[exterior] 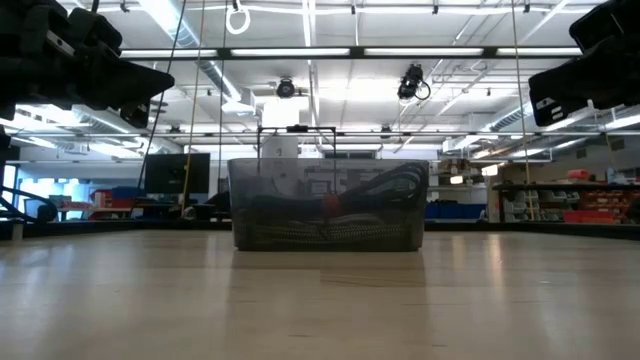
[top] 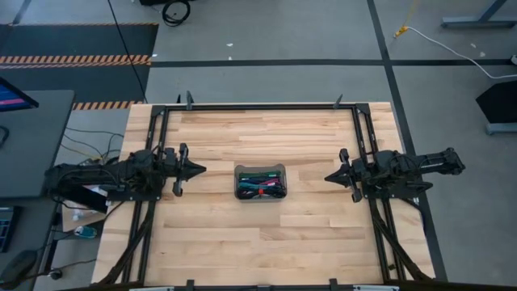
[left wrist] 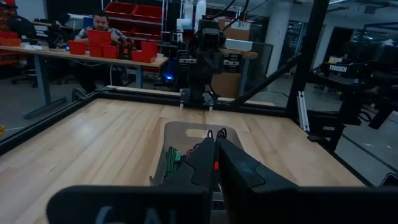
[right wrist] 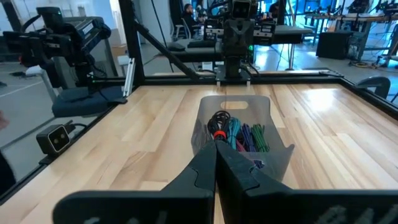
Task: Pick and place USB-C Cables
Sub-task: Return to Home Position
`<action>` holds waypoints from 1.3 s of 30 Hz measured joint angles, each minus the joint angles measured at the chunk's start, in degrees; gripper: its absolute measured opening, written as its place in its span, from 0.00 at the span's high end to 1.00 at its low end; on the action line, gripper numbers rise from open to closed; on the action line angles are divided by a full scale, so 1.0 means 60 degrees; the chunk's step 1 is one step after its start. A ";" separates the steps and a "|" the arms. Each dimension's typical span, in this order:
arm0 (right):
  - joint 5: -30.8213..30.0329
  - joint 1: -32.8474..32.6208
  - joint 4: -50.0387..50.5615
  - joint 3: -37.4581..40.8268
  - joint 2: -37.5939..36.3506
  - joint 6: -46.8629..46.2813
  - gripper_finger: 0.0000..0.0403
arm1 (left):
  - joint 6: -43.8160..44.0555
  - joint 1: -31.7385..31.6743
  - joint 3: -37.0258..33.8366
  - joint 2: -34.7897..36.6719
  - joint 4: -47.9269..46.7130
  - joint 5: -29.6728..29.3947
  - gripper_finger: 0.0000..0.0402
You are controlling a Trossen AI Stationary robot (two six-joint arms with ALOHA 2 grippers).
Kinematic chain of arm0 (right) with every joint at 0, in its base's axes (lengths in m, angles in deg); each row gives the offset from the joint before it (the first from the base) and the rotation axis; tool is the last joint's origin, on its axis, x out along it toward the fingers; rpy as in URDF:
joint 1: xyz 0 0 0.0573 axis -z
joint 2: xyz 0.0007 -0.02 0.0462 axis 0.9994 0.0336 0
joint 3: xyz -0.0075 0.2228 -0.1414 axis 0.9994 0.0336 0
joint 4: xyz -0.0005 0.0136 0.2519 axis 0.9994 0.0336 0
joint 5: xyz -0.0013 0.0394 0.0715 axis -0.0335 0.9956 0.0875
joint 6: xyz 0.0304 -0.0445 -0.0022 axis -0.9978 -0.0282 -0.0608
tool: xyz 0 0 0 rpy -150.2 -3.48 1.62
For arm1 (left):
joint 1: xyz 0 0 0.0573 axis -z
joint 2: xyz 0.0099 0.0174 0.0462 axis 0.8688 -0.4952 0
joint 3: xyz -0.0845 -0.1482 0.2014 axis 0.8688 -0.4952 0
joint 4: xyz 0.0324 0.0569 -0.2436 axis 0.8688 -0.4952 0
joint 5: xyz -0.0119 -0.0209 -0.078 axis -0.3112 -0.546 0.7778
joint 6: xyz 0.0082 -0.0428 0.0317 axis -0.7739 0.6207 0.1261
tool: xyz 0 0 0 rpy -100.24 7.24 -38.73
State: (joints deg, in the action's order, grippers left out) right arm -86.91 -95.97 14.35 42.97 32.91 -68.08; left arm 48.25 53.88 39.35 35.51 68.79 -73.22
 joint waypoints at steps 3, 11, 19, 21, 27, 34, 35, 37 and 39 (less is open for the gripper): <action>0.0000 0.0000 -0.0001 0.0000 0.0000 0.0000 0.97 | 0.0000 0.0000 0.0000 0.0000 -0.0003 0.0001 0.94; 0.0000 0.0000 -0.0001 0.0000 0.0000 0.0001 0.97 | 0.0000 0.0000 0.0000 0.0000 -0.0004 0.0000 0.94; 0.0000 0.0000 -0.0001 0.0000 0.0000 0.0002 0.97 | 0.0000 0.0000 0.0000 0.0000 -0.0003 -0.0003 0.94; 0.0000 0.0000 -0.0001 0.0000 0.0000 0.0000 0.97 | 0.0000 0.0000 0.0000 0.0000 -0.0004 -0.0001 0.94; 0.0003 0.0000 -0.0001 0.0000 0.0000 0.0004 0.97 | 0.0000 0.0000 0.0000 0.0000 -0.0004 -0.0003 0.94; 0.0004 0.0004 -0.0001 0.0000 0.0000 0.0000 0.97 | 0.0002 0.0324 0.0000 0.0000 -0.0005 0.0018 0.94; 0.0004 0.0003 -0.0001 0.0000 0.0000 0.0000 0.97 | 0.0004 0.0344 0.0000 0.0000 -0.0004 0.0019 0.94; 0.0004 0.0004 -0.0001 0.0000 0.0000 0.0003 0.97 | 0.0004 0.0357 0.0000 0.0000 -0.0007 0.0016 0.94; 0.0004 0.0001 -0.0004 0.0000 0.0000 0.0003 0.97 | 0.0004 0.0361 0.0000 0.0000 -0.0004 0.0016 0.94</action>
